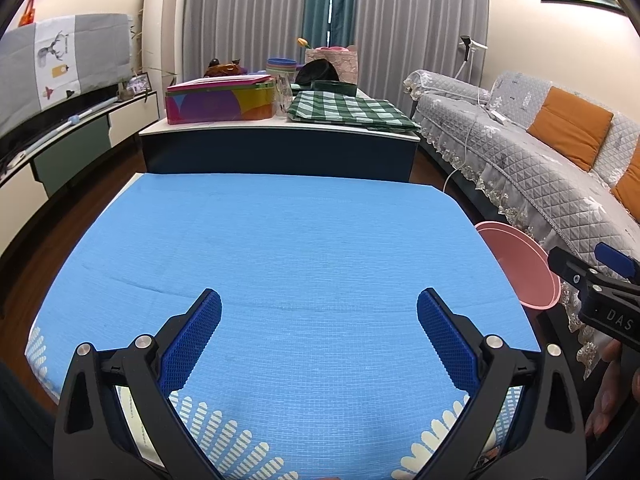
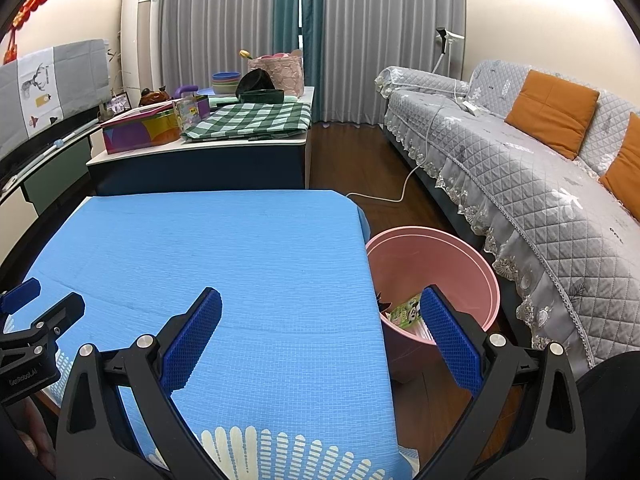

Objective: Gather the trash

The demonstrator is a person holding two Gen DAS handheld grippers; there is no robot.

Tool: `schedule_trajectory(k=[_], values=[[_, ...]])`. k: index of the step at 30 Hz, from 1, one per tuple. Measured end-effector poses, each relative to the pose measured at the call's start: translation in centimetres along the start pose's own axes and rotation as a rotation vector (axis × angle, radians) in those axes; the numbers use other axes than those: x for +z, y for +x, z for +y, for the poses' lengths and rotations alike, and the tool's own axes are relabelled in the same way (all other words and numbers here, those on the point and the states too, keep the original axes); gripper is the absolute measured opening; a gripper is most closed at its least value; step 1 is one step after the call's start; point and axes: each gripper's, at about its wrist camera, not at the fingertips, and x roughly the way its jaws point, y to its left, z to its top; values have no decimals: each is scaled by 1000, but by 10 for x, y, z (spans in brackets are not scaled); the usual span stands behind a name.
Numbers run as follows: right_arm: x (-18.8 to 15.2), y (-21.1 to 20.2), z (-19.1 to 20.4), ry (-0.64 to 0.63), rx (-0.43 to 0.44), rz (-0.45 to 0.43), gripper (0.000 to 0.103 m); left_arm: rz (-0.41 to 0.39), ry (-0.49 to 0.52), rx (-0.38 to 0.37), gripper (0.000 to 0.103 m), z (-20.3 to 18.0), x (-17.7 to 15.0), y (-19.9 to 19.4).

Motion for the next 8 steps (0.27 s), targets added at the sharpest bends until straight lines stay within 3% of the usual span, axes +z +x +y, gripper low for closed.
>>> schedule_trajectory(k=[8], values=[[-1, 0, 8, -1, 4, 3, 98, 9, -11, 11, 95, 2, 1, 2]])
